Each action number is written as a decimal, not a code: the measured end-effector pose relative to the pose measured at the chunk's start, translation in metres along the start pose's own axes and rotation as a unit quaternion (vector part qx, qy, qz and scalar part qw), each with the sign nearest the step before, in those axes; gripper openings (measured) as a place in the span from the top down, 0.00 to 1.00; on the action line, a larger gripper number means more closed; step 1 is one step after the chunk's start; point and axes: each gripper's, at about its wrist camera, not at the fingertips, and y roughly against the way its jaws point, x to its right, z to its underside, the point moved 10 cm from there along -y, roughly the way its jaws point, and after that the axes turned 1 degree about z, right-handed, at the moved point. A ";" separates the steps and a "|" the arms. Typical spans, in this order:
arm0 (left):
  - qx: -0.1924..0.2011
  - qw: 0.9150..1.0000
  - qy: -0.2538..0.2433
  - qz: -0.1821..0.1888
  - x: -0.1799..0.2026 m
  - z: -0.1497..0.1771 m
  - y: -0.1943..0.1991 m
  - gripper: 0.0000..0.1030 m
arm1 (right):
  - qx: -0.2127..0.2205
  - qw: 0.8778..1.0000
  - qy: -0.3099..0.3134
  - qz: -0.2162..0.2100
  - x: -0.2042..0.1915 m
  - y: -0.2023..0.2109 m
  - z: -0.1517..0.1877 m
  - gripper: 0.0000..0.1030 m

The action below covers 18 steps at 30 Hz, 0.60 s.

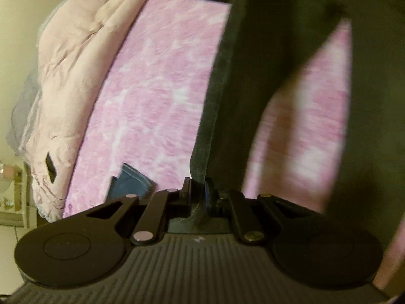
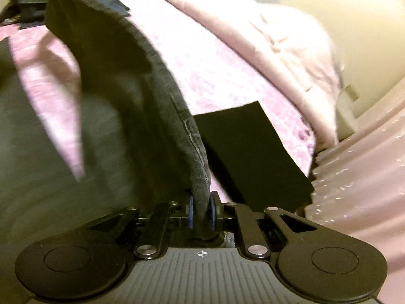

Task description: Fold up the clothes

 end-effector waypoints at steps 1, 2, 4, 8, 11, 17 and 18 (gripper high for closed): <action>-0.003 1.000 0.000 0.014 0.017 0.010 0.011 0.93 | -0.002 1.000 0.000 0.002 -0.021 0.016 0.010 0.90; -0.007 1.000 0.000 0.029 0.036 0.020 0.014 0.94 | -0.004 1.000 0.000 0.004 -0.043 0.030 0.021 0.90; -0.015 0.998 -0.001 0.058 0.074 0.040 0.015 0.94 | -0.028 1.000 0.000 -0.002 -0.091 0.040 0.048 0.90; -0.032 0.994 -0.016 0.107 0.148 0.079 0.008 0.94 | -0.098 0.994 -0.036 -0.016 -0.166 0.031 0.101 0.89; -0.037 0.991 -0.045 0.120 0.189 0.097 -0.003 0.94 | -0.120 0.988 -0.099 -0.020 -0.187 0.036 0.112 0.67; -0.044 0.992 -0.032 0.113 0.219 0.104 -0.005 0.94 | -0.116 0.906 -0.405 -0.028 -0.155 0.054 0.135 0.48; -0.047 0.992 -0.030 0.112 0.220 0.104 -0.005 0.94 | -0.109 0.878 -0.466 -0.026 -0.145 0.056 0.144 0.48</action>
